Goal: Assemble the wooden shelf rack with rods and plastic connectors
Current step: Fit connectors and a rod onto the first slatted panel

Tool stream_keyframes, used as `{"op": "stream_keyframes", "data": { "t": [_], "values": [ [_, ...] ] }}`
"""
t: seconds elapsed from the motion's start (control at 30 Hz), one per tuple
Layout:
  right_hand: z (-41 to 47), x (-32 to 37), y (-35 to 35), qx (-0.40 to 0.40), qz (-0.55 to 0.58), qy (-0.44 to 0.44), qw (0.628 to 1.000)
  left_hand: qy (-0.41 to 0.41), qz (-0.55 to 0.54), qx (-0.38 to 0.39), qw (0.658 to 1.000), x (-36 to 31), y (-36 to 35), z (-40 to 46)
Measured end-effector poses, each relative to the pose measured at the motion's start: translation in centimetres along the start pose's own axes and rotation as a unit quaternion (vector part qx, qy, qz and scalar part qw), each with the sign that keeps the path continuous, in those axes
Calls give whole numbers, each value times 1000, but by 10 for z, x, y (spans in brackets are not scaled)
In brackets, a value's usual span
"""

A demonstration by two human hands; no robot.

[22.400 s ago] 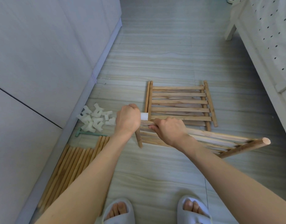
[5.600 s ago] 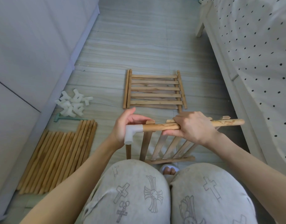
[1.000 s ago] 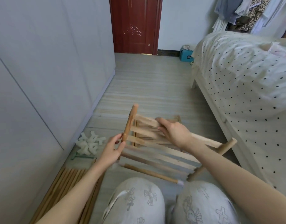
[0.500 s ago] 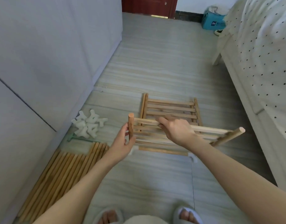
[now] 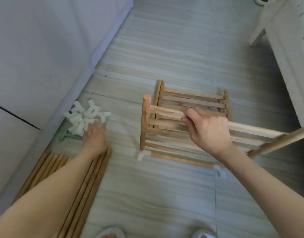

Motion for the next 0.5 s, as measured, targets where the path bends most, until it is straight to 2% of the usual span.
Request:
{"op": "stream_keyframes", "data": {
  "t": [0.13, 0.2, 0.33, 0.5],
  "values": [
    [-3, 3, 1, -27, -19, 8, 999, 62, 2, 32, 998, 20, -7, 19],
    [-6, 4, 0, -29, -12, 8, 999, 42, 0, 20, 999, 17, -12, 19],
    [-7, 7, 0, -33, -11, 10, 999, -24, -51, -64, 996, 7, -17, 13],
    [-9, 9, 1, -36, -12, 10, 999, -67, -171, -149, 972, -8, -9, 9]
  ]
}}
Point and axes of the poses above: each hand's wrist, its own z-axis towards the middle knuckle, its own y-axis out of the back of the hand, x = y × z, the point moved 4 cm from there along z, towards the middle knuckle
